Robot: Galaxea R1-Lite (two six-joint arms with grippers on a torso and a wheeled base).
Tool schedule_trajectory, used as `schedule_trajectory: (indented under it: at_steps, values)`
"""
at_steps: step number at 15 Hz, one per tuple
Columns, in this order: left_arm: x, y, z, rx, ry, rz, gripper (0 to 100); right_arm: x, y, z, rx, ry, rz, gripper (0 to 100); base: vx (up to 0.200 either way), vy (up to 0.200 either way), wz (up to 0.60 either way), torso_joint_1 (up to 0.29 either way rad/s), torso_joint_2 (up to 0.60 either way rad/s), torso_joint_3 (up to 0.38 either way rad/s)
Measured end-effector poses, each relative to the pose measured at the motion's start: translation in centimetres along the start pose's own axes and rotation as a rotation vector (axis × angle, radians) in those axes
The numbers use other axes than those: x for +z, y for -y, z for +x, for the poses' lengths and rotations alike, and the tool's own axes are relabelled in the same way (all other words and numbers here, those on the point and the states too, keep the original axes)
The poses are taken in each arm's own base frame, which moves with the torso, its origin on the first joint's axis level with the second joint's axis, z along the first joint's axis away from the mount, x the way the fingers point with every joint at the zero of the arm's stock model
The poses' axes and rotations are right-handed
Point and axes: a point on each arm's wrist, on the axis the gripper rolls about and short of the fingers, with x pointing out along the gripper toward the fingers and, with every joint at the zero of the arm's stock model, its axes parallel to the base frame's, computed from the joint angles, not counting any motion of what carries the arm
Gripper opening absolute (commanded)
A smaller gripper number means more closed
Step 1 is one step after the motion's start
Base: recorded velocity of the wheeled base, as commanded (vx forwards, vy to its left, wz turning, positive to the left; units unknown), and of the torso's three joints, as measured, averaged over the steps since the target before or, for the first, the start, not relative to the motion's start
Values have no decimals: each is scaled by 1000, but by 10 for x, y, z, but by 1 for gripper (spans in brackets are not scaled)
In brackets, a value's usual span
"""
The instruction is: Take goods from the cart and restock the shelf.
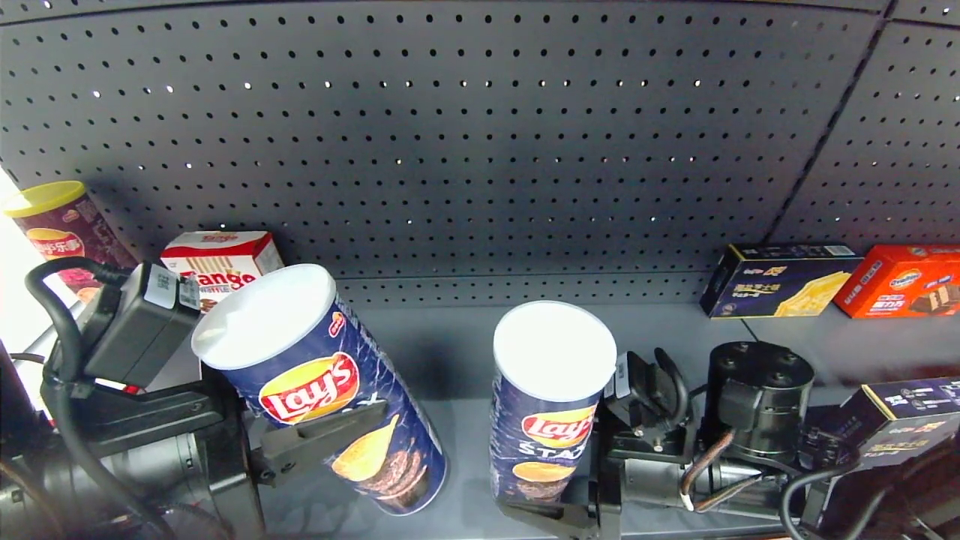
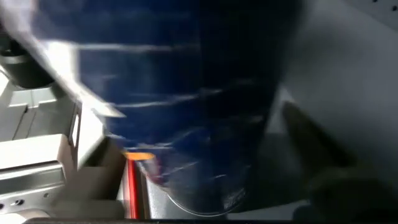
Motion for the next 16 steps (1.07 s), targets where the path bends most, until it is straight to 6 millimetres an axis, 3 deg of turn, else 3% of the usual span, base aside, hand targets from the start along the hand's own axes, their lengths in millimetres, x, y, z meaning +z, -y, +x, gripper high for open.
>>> schedule_trajectory:
  at_steps: [4,9,13,16]
  values:
    - [0,0,0,0,1,1,0,19,-8,-24,-47,43,-28,100,0,0,0,0,0,0]
    - [0,0,-1,1,1,0,0,45,-25,-90,-165,133,-93,100,0,0,0,0,0,0]
    - [2,0,-1,1,7,4,0,50,-29,-151,-428,173,-116,100,0,0,0,0,0,0]
    - [3,1,-1,2,12,6,0,49,-43,-183,-688,201,-84,100,0,0,0,0,0,0]
